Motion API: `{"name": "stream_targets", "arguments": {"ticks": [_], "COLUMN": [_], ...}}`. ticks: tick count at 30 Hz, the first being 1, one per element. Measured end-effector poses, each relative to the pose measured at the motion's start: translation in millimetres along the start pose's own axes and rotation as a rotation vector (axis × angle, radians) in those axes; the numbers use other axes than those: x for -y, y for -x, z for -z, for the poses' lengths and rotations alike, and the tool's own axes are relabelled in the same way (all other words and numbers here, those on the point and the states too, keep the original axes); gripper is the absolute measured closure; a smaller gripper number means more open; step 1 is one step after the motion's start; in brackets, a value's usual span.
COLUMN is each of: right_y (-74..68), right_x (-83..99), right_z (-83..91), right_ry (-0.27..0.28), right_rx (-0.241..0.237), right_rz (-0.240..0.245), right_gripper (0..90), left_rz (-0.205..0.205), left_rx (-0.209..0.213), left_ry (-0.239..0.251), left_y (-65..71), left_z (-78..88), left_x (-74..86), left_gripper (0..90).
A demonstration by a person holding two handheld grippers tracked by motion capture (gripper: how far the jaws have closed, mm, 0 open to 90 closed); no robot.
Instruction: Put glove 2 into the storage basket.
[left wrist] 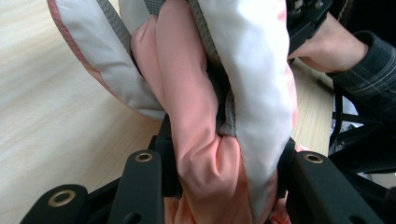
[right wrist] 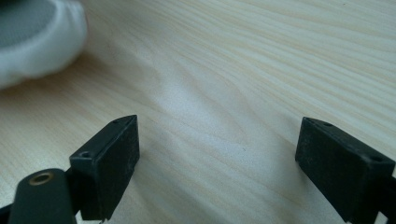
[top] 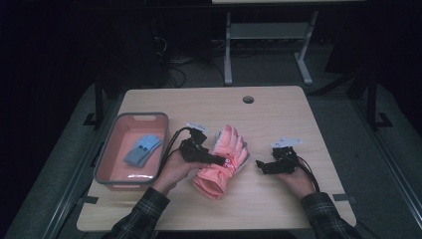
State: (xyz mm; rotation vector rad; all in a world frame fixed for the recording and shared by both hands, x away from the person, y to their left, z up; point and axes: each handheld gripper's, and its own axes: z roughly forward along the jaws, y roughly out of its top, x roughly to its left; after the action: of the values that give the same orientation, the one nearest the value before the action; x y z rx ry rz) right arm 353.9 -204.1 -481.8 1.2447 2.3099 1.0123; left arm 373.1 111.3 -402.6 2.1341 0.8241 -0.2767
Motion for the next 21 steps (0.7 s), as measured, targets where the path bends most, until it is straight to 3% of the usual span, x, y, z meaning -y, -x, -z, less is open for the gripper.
{"name": "stream_targets", "arguments": {"ticks": [21], "right_y": [0.1], "right_x": [-0.1], "right_z": [-0.3], "right_ry": [0.004], "right_rx": [0.000], "right_rz": [-0.002], "right_gripper": [13.1], "left_rz": [0.040], "left_rx": [-0.033], "left_ry": [0.064], "left_y": [-5.9], "left_z": [63.8], "left_x": [-12.9], "left_gripper": [58.8]}}
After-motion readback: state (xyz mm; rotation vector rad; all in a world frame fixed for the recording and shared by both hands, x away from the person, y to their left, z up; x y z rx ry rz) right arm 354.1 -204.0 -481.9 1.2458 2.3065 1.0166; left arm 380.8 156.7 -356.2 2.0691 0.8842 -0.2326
